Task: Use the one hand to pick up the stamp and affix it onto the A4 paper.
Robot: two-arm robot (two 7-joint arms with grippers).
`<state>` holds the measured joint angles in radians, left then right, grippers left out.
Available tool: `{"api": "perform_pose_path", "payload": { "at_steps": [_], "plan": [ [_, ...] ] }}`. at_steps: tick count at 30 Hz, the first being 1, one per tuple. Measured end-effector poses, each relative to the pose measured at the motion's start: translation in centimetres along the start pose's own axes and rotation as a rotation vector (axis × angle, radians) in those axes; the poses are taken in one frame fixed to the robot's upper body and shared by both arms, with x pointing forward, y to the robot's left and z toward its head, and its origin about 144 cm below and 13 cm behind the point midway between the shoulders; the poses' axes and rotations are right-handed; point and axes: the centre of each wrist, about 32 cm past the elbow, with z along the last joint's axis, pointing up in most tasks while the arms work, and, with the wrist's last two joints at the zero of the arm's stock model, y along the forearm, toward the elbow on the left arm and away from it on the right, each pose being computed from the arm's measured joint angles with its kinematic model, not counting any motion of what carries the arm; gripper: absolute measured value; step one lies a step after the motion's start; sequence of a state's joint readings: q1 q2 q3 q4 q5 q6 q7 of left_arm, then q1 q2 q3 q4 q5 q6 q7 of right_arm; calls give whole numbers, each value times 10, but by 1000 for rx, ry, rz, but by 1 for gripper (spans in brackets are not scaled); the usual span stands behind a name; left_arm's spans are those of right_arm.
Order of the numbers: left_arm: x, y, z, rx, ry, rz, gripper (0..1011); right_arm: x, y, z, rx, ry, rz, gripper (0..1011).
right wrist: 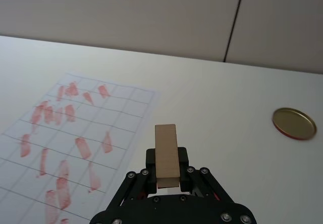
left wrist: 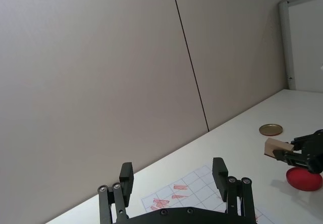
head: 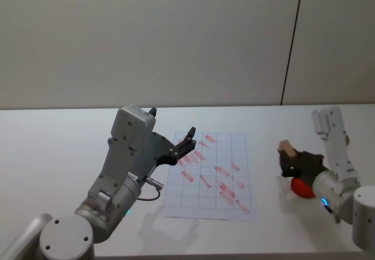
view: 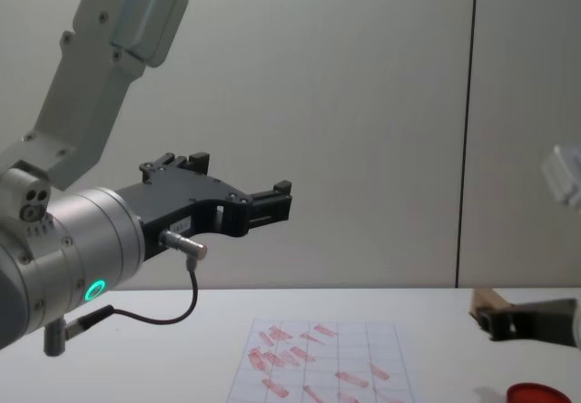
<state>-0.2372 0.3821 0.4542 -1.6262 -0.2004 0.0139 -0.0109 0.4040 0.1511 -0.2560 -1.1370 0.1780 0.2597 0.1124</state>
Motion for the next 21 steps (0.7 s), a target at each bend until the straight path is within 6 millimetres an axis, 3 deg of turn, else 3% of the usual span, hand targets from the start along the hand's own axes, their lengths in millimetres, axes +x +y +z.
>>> {"api": "perform_pose_path", "payload": {
  "at_steps": [10,21],
  "plan": [
    [0,0,0,0,0,0,993,-20,-1,6,13,-23,95,221],
    [0,0,0,0,0,0,993,-43,13,-9,-56,-51,158,220]
  ]
}}
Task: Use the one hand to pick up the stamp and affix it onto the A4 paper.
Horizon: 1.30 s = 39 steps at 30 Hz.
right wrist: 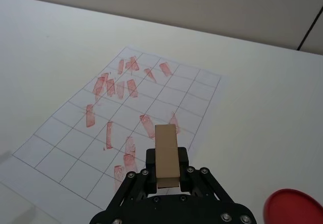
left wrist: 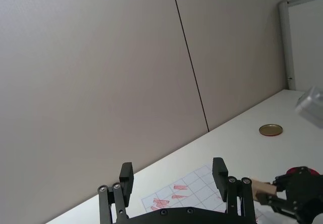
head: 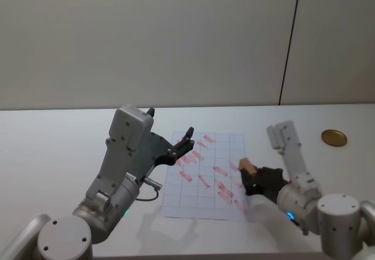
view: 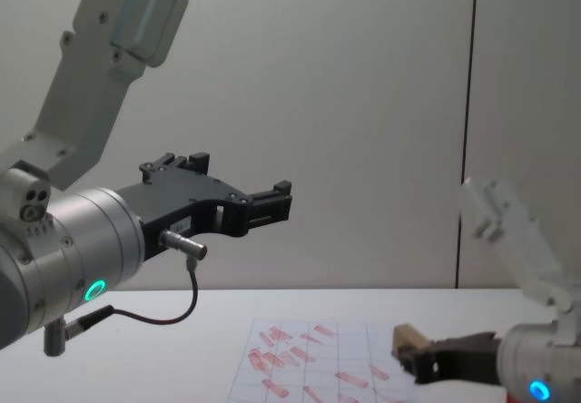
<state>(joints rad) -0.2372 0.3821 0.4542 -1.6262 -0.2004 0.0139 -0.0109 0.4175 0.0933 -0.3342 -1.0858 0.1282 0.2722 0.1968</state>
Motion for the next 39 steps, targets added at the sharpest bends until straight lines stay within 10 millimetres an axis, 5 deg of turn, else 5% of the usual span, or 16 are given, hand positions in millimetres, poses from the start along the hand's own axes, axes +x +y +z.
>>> {"api": "perform_pose_path", "payload": {
  "at_steps": [18,39],
  "plan": [
    [0,0,0,0,0,0,993,-17,32,-13,-79,-18,27,222],
    [0,0,0,0,0,0,993,-22,46,-18,-117,-14,36,221]
  ]
}}
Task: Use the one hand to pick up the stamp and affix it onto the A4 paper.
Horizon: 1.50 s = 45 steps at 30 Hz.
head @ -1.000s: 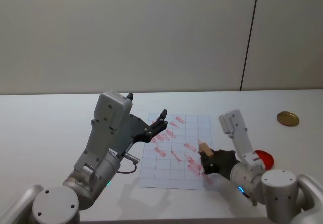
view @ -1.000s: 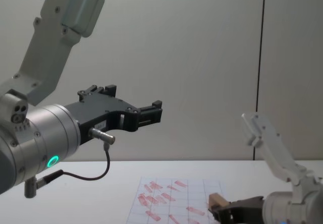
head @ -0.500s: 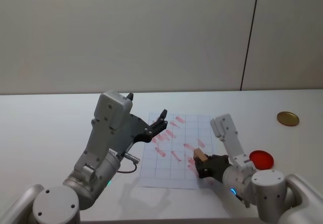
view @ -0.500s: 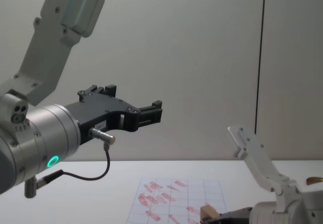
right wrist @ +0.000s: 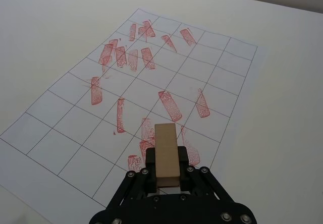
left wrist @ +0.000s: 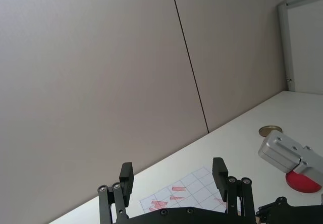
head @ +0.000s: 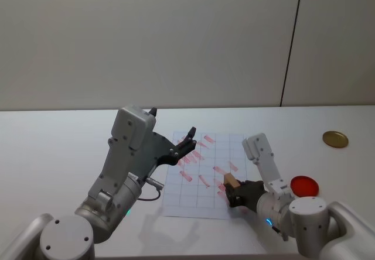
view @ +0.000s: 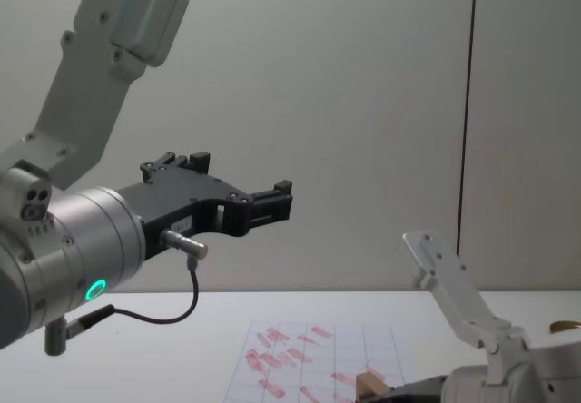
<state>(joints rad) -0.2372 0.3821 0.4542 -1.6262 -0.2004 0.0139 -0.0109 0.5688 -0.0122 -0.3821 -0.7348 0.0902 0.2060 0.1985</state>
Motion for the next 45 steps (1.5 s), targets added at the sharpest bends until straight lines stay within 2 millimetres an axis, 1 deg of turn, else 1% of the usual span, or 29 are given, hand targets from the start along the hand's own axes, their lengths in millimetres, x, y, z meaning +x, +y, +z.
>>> {"api": "perform_pose_path", "payload": {
  "at_steps": [18,34,43,45],
  "plan": [
    [0,0,0,0,0,0,993,0,1,-5,-18,-1,-3,221],
    [0,0,0,0,0,0,993,1,-2,-10,-15,3,-14,221],
    [0,0,0,0,0,0,993,2,-10,-1,44,0,-24,220],
    [0,0,0,0,0,0,993,2,-13,6,79,0,-26,221]
  ]
}}
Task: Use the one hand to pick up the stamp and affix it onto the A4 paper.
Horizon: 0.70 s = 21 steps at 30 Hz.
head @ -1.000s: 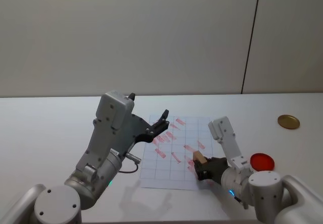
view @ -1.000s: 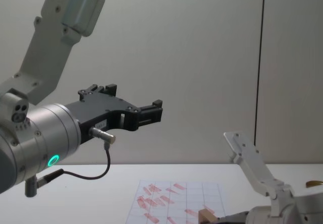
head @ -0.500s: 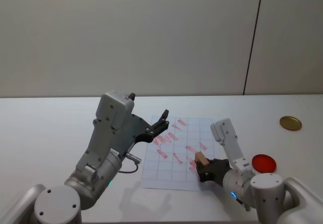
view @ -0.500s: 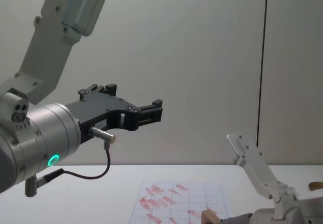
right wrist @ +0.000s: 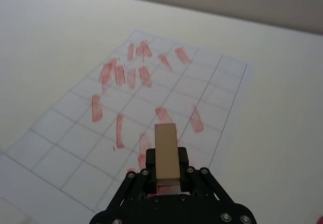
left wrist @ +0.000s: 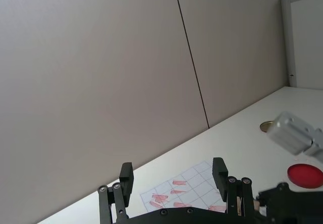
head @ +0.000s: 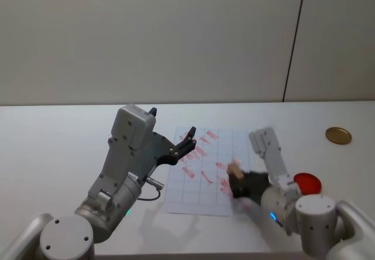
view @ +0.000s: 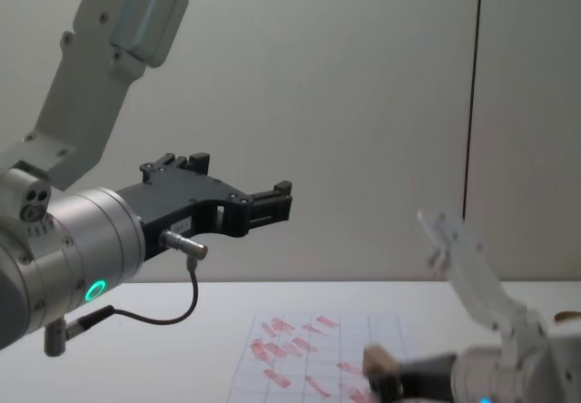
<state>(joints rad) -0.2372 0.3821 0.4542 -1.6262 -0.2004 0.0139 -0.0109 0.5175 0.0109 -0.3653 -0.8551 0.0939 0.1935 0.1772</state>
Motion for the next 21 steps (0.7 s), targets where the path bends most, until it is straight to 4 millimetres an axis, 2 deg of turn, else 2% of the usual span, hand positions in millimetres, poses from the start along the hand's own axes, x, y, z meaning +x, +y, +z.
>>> {"api": "perform_pose_path", "payload": {
  "at_steps": [9,16,21],
  "plan": [
    [0,0,0,0,0,0,993,0,-15,36,145,17,-13,221],
    [0,0,0,0,0,0,993,4,-29,52,207,41,-45,220],
    [0,0,0,0,0,0,993,9,-38,56,219,60,-75,220]
  ]
}}
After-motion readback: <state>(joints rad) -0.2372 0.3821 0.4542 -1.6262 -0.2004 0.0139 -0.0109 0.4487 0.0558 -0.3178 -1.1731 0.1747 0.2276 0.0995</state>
